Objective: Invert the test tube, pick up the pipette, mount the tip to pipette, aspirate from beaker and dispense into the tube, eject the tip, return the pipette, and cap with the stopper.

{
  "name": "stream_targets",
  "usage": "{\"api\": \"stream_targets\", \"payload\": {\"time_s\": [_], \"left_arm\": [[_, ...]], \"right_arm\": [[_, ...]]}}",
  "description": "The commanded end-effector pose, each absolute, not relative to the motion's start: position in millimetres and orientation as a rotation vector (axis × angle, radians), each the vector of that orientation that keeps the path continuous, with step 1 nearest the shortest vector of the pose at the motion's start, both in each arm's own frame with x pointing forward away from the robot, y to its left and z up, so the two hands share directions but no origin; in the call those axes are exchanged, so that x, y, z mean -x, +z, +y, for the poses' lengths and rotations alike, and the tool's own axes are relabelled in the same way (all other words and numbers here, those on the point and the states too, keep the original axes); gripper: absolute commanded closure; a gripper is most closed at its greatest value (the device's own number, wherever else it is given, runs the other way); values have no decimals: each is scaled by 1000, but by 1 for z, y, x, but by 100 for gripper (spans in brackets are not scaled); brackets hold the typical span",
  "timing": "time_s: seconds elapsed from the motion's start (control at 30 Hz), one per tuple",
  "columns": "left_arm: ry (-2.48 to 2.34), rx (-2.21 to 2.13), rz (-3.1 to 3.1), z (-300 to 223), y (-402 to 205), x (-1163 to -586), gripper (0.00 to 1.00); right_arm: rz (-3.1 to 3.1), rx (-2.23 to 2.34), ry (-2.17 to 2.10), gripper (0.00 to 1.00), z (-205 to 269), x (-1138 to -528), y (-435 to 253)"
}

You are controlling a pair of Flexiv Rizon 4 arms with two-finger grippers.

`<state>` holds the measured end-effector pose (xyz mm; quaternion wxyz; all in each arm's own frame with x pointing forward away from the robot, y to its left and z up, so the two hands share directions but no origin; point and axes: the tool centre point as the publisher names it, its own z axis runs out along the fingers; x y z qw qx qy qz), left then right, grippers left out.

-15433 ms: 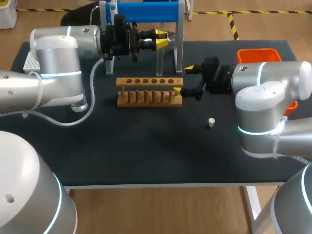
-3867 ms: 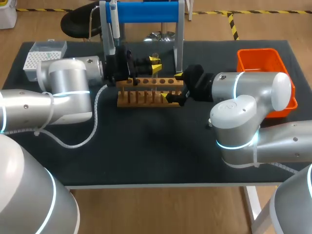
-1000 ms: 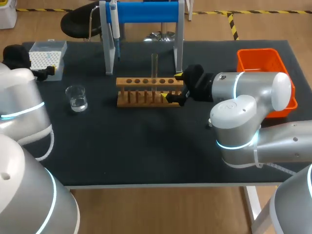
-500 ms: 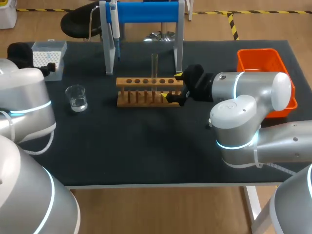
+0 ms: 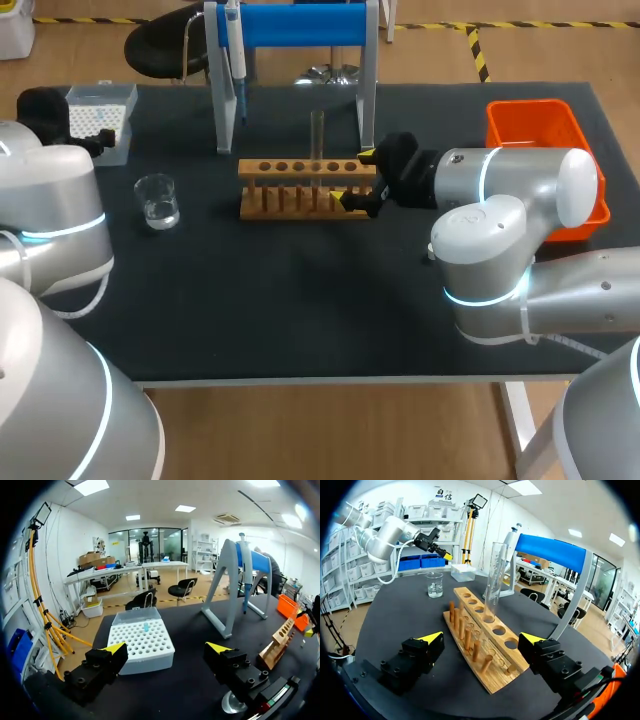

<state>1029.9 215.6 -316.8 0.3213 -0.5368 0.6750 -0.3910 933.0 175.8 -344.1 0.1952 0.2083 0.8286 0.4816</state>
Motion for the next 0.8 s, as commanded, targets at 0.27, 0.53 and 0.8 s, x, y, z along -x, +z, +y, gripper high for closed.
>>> {"api": "stream_targets", "payload": {"time_s": [0.27, 0.53, 0.8], "left_arm": [[-1029, 1410, 1773, 216, -317, -1031, 0], [-1022, 1437, 1760, 227, -326, -1044, 0], [-1046, 1419, 1759, 233, -329, -1062, 0]], "right_arm": [[2323, -584, 1351, 0, 176, -933, -344], [2323, -584, 1351, 0, 176, -933, -344], [2323, -584, 1351, 0, 176, -933, -344]]}}
